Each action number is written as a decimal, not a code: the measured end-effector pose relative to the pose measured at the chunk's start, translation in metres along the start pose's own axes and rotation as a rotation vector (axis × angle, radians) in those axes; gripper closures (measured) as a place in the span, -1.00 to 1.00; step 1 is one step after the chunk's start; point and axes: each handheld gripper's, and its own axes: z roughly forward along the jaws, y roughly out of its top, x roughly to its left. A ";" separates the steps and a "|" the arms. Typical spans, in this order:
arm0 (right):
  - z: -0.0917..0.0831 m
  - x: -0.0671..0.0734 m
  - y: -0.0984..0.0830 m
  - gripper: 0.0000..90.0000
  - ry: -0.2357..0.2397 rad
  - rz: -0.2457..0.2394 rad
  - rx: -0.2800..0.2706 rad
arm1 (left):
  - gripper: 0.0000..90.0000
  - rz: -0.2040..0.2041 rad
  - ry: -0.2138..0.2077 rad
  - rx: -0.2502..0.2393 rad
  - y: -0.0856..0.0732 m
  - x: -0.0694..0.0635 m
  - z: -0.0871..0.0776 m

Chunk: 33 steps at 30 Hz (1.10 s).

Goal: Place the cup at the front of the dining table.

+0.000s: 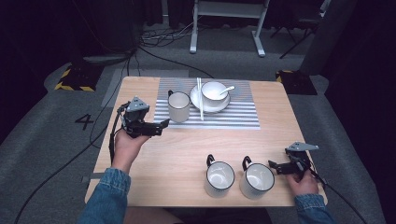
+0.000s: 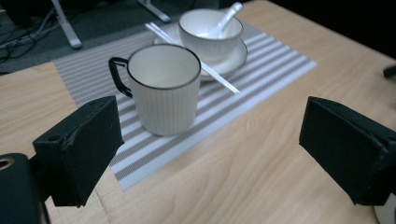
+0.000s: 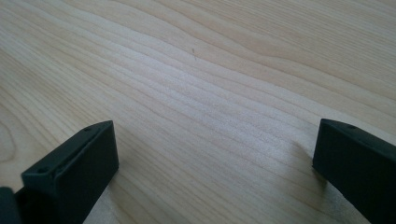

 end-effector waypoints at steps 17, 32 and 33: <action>0.000 0.000 0.000 -0.99 -0.001 -0.002 0.000 | -0.81 0.089 0.045 0.177 -0.040 -0.008 -0.044; 0.000 0.000 0.000 -0.99 0.002 -0.001 0.001 | -0.72 -0.009 0.090 0.172 -0.093 -0.020 -0.079; 0.000 0.000 0.000 -0.99 0.002 -0.002 0.000 | -0.72 -0.026 0.088 0.168 -0.096 -0.020 -0.081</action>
